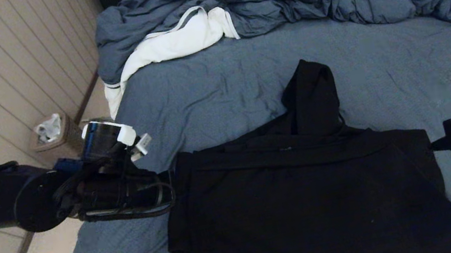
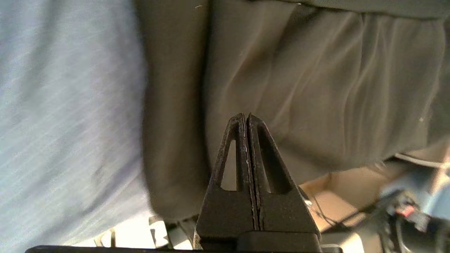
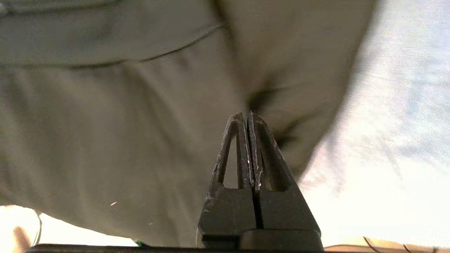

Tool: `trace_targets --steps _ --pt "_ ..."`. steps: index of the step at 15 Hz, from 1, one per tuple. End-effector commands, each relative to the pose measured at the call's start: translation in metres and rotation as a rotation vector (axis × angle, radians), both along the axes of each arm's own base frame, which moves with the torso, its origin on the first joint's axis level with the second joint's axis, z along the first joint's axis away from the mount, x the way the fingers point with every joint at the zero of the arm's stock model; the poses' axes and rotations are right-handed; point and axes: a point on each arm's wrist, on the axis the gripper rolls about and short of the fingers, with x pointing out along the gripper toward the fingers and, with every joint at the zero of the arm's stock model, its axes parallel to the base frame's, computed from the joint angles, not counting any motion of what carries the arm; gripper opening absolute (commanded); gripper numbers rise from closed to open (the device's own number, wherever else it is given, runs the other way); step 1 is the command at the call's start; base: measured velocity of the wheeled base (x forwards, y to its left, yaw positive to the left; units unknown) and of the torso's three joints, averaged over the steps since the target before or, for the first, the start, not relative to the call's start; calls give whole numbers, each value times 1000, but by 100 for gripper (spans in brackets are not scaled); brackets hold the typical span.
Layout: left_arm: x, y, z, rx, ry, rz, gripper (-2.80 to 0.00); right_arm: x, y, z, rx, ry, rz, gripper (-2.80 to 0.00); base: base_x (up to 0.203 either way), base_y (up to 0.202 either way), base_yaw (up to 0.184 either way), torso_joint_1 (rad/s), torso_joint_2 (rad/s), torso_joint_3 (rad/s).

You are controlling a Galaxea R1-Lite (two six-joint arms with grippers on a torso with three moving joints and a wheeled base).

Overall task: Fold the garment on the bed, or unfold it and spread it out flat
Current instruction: Unfold the black sweatshirt

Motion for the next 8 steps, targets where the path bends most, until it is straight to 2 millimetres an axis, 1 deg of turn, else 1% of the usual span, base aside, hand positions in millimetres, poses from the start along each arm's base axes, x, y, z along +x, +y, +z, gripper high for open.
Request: trace_targets --steps 1,3,4,6,7,8 --pt "15 -7 -6 1 25 -12 -280 4 0 -5 11 20 7 -280 0 0 0 0 0 0" --pt "21 -12 4 -9 -6 -35 -280 5 0 -4 26 10 19 -280 0 0 0 0 0 0" --pt "20 -17 13 -27 -16 -63 -280 4 0 -3 31 6 25 -280 0 0 0 0 0 0" --pt "11 -29 30 -76 3 -162 -280 1 1 -3 31 7 25 -280 0 0 0 0 0 0" --pt "11 -33 33 -87 3 -182 -280 0 1 -3 31 8 24 -280 0 0 0 0 0 0" --pt "13 -36 30 -85 10 -187 -280 -1 1 -4 29 8 26 0 0 0 0 0 0 0"
